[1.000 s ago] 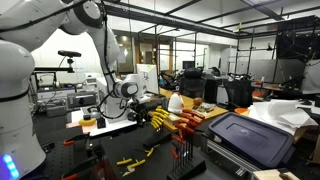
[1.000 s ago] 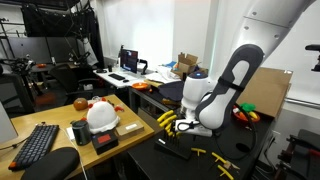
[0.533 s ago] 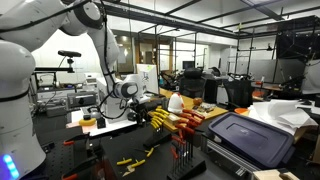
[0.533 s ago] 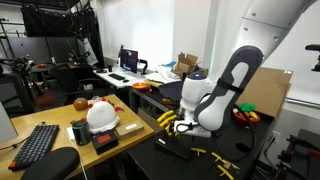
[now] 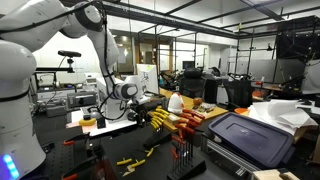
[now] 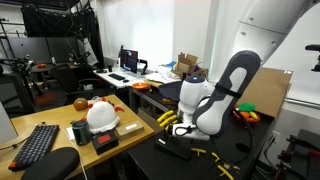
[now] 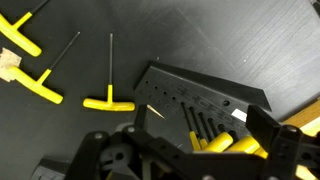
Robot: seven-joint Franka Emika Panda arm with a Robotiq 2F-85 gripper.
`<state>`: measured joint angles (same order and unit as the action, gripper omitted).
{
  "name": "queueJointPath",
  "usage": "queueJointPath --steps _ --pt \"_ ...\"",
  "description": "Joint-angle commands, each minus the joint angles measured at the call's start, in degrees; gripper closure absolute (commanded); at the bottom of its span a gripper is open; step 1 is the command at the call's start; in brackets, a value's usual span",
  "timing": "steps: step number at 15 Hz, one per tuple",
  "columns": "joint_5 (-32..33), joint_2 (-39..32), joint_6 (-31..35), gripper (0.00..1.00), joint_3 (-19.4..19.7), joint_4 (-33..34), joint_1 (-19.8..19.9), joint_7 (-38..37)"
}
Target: Pick up the yellow object tool and put on the table
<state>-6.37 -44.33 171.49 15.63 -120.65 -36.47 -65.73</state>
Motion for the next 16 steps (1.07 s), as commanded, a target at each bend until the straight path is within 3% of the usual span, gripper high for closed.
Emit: queueJointPath --steps 1,16 --pt "-0.7 -1.0 1.1 0.00 1.8 0.7 -2.2 -2.1" --pt "-1.0 -4.0 1.2 0.00 6.4 2.8 -6.6 -6.7"
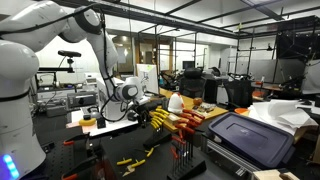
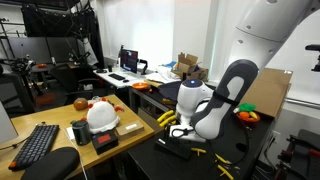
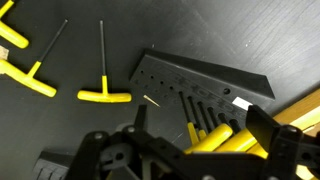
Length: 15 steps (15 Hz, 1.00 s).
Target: Pick up the yellow object tool and put on the table
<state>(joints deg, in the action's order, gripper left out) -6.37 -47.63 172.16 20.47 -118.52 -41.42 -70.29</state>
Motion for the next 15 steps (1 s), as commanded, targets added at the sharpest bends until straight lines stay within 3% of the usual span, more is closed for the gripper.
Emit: queueJointPath --steps 1,9,15 --pt "-1.1 -0.9 0.6 0.00 1.9 0.8 -1.8 -2.5" --pt "-0.7 -1.9 0.2 0.00 5.2 1.5 -4.0 -6.3" --pt "-0.3 -0.7 0.4 0.00 3.5 0.8 -2.6 -4.3"
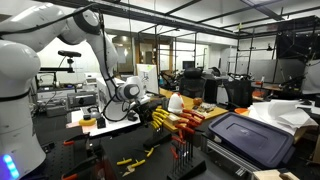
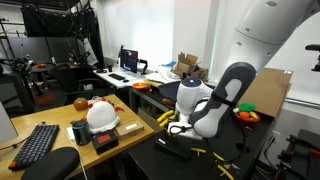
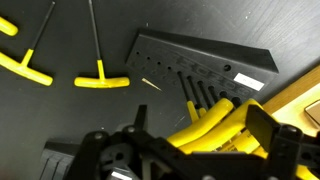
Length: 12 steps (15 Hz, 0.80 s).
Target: Pick up the yellow object tool and put on the table
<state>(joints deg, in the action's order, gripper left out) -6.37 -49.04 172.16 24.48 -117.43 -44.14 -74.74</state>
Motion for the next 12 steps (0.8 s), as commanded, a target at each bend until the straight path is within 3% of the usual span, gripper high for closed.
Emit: queueJointPath --steps 1,9,12 --pt "-0.3 0.8 0.5 0.00 -0.4 -0.5 0.0 0.1" --pt "0.6 2.5 2.0 0.00 -1.0 -2.0 0.1 2.5" --pt "0.9 3.3 -0.5 0.00 -0.8 -2.0 -0.1 4.2"
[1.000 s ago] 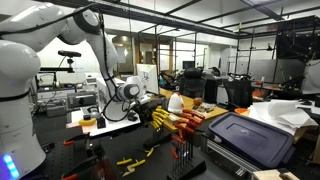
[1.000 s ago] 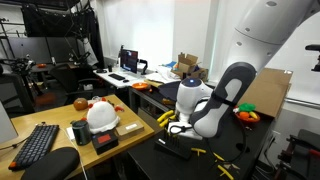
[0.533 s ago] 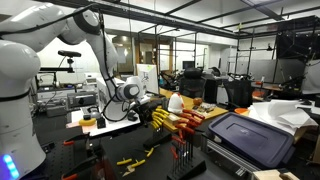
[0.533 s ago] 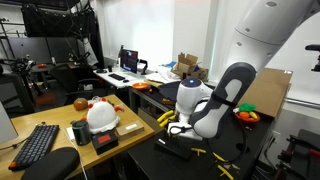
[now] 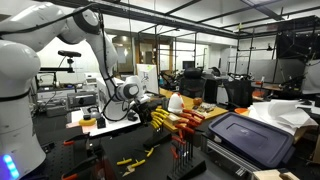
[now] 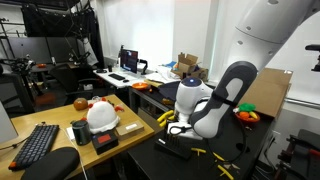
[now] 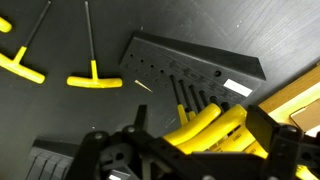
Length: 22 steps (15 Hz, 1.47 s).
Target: Pick up the yellow object tool and put on the table
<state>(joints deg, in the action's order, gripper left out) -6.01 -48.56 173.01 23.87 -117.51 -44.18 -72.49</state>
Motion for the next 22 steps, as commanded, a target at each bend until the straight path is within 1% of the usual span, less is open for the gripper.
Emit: queueJointPath --steps 1,5,8,12,18,20,22 --pt "0.5 3.0 -2.5 0.00 -0.6 -1.7 0.5 2.6" --pt "1.0 3.9 -8.0 0.00 -0.7 -1.1 1.3 3.5" --pt "2.0 4.0 -11.7 0.00 -2.2 0.2 3.3 3.8" --pt "3.7 2.7 -14.6 0.00 -4.5 3.2 6.1 3.2" --pt "6.0 1.3 -16.4 0.00 -7.8 6.9 10.4 2.9" --pt "6.5 0.6 -16.5 0.00 -8.7 7.9 11.5 2.8" --pt "7.1 0.3 -15.7 0.00 -8.9 8.0 11.8 2.5"
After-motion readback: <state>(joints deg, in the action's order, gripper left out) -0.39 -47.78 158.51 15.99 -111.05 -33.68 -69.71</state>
